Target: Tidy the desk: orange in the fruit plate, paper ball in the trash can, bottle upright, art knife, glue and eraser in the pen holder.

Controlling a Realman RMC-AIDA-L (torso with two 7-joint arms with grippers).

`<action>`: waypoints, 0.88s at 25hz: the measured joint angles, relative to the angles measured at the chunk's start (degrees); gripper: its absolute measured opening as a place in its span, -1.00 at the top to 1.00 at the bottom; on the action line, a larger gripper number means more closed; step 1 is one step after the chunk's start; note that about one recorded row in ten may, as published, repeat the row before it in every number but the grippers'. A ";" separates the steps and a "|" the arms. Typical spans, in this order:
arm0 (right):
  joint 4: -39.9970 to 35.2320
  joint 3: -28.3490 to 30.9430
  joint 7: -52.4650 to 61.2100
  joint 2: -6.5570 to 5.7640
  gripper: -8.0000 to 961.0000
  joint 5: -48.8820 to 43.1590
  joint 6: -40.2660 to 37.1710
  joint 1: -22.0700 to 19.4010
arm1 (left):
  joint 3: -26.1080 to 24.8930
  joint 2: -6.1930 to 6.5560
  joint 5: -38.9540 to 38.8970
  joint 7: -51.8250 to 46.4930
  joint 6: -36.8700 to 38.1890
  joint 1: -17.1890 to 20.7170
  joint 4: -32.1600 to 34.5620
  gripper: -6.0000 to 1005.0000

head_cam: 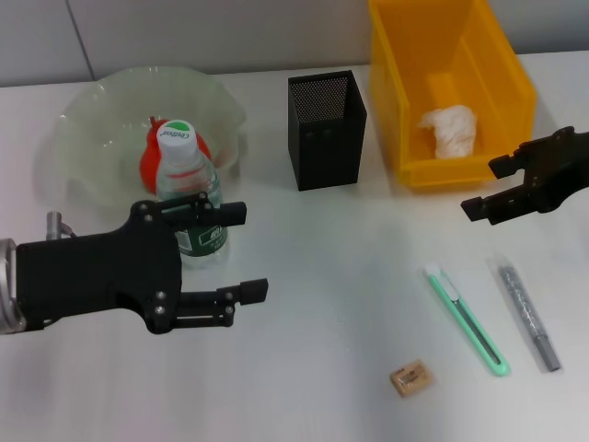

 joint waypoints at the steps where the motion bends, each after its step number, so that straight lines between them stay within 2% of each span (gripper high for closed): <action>1: 0.00 -0.12 0.81 0.00 -0.71 -1.54 -0.41 1.04 | 0.15 0.00 0.02 0.47 -0.18 -0.02 -0.38 -0.61; 2: 0.14 -0.22 2.28 -0.01 -0.71 -4.32 -1.17 3.11 | 0.52 -0.05 0.02 1.85 -0.72 -0.01 -1.27 -0.61; 3: 0.14 -0.22 2.28 -0.01 -0.71 -4.32 -1.17 3.11 | 0.52 -0.05 0.02 1.85 -0.72 -0.01 -1.27 -0.61; 7: 1.25 -0.75 4.37 -0.16 -0.71 -8.36 -4.77 7.48 | 1.33 -0.06 0.02 2.98 -1.95 0.07 -2.99 -0.61; 11: 2.44 -1.34 5.30 -0.46 -0.71 -9.08 -6.97 9.58 | 1.64 -0.04 0.02 3.02 -2.54 -0.17 -3.87 -0.61; 22: 14.68 -3.15 5.87 -1.96 -0.71 -13.86 -8.38 16.11 | 3.15 -0.05 -0.11 3.53 -2.83 -0.25 -4.07 -0.61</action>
